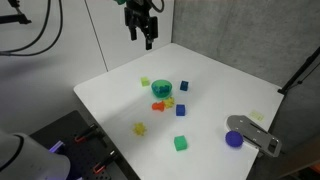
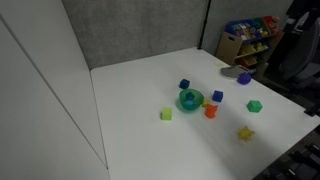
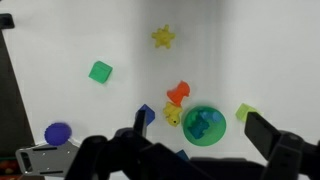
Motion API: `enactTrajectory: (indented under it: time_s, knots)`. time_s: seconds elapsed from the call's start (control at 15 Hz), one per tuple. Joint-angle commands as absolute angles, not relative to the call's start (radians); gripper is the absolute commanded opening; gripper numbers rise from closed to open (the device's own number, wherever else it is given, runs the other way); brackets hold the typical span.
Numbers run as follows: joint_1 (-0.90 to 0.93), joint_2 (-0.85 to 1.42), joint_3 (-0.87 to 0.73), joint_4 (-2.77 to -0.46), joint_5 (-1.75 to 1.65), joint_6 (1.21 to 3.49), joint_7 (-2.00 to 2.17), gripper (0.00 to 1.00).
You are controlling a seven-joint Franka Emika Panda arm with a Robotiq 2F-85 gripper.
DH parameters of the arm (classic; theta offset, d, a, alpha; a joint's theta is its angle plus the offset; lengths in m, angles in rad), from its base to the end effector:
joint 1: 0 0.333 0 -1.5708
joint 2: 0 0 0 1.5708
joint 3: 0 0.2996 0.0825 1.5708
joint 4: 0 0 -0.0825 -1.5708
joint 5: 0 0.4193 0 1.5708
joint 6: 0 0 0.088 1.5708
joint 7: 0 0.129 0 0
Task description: Pick up the light green block and put it in the green bowl, pick up the yellow microbe shaped toy and put it in the green bowl
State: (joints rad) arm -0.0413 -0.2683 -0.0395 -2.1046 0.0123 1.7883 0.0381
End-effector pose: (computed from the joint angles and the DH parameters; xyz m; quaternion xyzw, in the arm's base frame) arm 0.5065 -0.0405 0.4802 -0.9978 0.0600 0.0239 0.0117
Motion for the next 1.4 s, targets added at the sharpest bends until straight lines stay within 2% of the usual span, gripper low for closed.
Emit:
enactTrajectory:
  time_s: [0.0, 0.67, 1.33]
  knots:
    - [-0.014, -0.149, -0.008, -2.025, 0.047, 1.802, 0.075, 1.00]
    - [0.097, 0.209, 0.083, -1.865, 0.054, 1.941, 0.306, 1.00]
    - [0.223, 0.498, 0.091, -1.754, 0.032, 2.250, 0.338, 1.00]
